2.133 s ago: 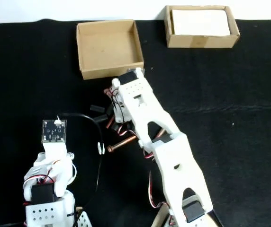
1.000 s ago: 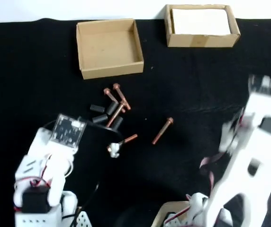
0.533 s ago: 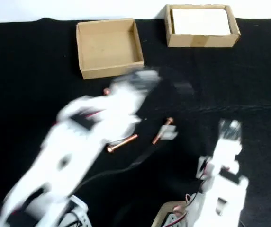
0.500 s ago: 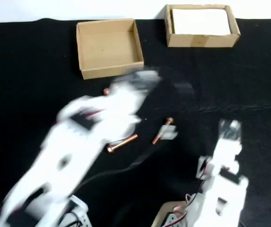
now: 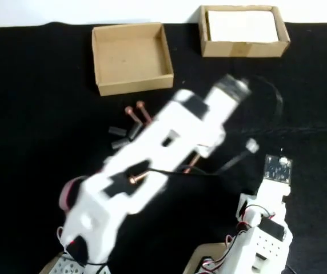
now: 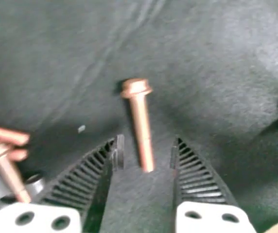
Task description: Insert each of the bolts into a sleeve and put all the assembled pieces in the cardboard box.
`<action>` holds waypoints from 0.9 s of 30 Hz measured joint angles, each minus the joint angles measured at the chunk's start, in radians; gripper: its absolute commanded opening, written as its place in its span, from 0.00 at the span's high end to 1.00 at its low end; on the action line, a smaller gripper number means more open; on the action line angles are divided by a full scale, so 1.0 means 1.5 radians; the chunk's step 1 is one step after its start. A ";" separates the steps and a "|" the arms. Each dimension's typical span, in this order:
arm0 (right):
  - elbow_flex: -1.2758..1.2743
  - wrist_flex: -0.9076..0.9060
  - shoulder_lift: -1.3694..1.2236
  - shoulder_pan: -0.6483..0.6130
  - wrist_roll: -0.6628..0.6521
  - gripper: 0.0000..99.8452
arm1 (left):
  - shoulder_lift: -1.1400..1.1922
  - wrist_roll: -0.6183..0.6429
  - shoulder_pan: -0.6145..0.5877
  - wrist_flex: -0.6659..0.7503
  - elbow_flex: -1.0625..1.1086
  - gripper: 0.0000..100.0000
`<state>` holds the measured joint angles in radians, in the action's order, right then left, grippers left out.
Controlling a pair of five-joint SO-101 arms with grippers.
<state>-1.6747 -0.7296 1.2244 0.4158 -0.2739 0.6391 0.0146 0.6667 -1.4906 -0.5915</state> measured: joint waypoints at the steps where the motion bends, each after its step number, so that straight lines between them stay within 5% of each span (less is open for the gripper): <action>1: 0.000 0.000 0.000 0.000 0.000 0.99 | 0.031 0.000 0.004 -0.008 -0.034 0.82; 16: 0.000 0.000 0.000 0.000 0.000 0.99 | 0.319 0.001 -0.035 -0.055 -0.330 0.82; 27: 0.000 0.000 0.000 0.000 0.000 0.99 | 0.341 0.001 -0.031 -0.091 -0.367 0.99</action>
<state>-1.6747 -0.7296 1.2244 0.4158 -0.2739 1.1500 0.0161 0.6206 -1.6272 -1.1423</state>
